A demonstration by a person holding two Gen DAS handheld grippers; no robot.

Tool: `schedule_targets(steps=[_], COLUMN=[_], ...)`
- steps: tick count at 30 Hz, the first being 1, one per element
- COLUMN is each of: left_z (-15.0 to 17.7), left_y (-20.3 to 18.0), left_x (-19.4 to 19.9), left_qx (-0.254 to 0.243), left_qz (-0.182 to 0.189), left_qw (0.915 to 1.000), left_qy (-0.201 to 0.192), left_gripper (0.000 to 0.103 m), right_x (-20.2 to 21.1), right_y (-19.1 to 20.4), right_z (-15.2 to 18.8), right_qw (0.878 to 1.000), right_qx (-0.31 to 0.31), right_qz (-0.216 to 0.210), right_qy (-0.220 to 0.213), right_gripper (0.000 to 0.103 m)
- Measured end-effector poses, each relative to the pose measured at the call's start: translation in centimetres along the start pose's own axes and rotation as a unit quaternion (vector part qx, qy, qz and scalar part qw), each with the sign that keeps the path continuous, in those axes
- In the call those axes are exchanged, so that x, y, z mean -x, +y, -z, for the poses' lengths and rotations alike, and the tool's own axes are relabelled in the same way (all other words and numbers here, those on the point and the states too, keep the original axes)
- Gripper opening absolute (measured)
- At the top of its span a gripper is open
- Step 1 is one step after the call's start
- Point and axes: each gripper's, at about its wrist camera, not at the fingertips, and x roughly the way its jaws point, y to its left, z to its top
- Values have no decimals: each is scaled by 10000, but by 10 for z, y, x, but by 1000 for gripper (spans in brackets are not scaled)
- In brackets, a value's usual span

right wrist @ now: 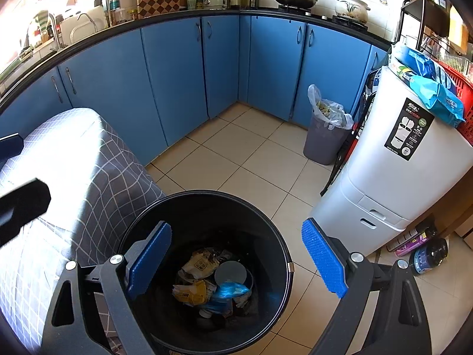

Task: Collect trash

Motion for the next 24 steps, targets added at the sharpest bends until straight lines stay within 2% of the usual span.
schedule_targets(steps=[24], left_z=[6], left_y=[4], left_x=[-2], left_qx=[-4], left_qz=[-88], left_qw=[9999], left_qy=[148], left_gripper=[99], right_x=[4], right_y=[6], right_z=[0], right_qw=[10000], right_qx=[64], right_qz=[9], right_qy=[14], right_gripper=[88])
